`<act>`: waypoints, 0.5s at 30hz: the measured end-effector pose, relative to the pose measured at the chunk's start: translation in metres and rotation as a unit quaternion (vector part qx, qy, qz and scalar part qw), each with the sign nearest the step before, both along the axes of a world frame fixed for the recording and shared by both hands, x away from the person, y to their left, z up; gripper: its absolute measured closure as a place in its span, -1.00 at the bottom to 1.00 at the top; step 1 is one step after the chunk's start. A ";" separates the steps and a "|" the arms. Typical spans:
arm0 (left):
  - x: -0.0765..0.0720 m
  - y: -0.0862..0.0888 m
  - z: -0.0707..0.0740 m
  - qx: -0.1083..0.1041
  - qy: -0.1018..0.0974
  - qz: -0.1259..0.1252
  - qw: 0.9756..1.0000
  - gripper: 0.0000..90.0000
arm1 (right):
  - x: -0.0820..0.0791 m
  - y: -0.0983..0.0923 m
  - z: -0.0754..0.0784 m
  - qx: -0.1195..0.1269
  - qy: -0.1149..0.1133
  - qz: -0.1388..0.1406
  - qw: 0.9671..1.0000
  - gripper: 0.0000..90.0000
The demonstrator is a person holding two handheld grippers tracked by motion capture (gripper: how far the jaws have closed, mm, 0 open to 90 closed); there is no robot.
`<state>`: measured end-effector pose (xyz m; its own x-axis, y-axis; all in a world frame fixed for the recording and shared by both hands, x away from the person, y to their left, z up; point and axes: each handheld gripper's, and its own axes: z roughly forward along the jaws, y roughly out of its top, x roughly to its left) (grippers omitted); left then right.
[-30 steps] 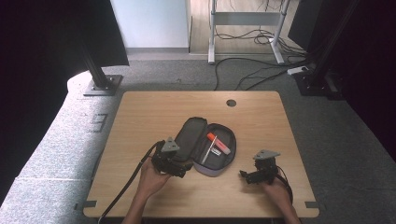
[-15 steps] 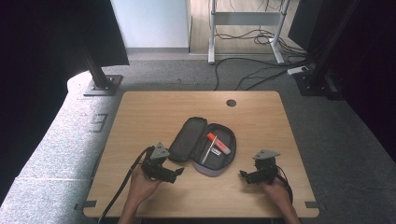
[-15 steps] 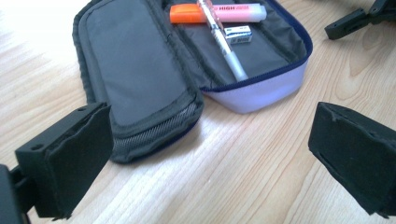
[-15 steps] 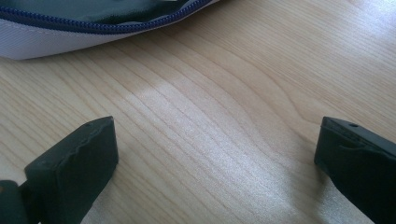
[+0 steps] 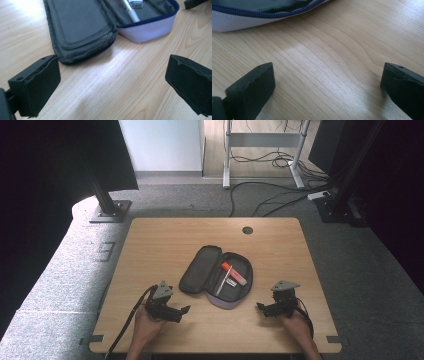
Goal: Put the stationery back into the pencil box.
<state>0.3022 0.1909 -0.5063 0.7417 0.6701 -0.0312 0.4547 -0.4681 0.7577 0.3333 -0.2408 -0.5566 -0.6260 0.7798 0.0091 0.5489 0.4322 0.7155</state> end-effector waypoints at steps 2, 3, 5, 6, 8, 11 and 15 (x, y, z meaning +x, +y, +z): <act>-0.001 0.002 -0.005 0.000 0.002 0.000 1.000 -1.00 | 0.000 0.000 0.000 0.000 0.000 0.000 1.000 -1.00; -0.001 0.002 -0.007 0.000 0.004 0.001 1.000 -1.00 | 0.000 0.000 0.000 0.000 0.000 0.000 1.000 -1.00; -0.002 0.003 -0.013 0.006 0.009 0.002 1.000 -1.00 | 0.000 0.000 0.000 0.000 0.000 0.000 1.000 -1.00; -0.002 0.004 -0.017 0.011 0.012 0.002 1.000 -1.00 | 0.000 0.000 0.000 0.000 0.000 0.000 1.000 -1.00; -0.002 0.005 -0.022 0.019 0.015 0.003 1.000 -1.00 | 0.000 0.000 0.000 0.000 0.000 0.000 1.000 -1.00; -0.001 0.007 -0.030 0.034 0.020 0.006 0.999 -1.00 | 0.000 0.000 0.000 0.000 0.000 0.000 1.000 -1.00; 0.003 0.009 -0.041 0.047 0.034 0.011 0.998 -1.00 | 0.000 0.000 0.000 0.000 0.000 0.000 1.000 -1.00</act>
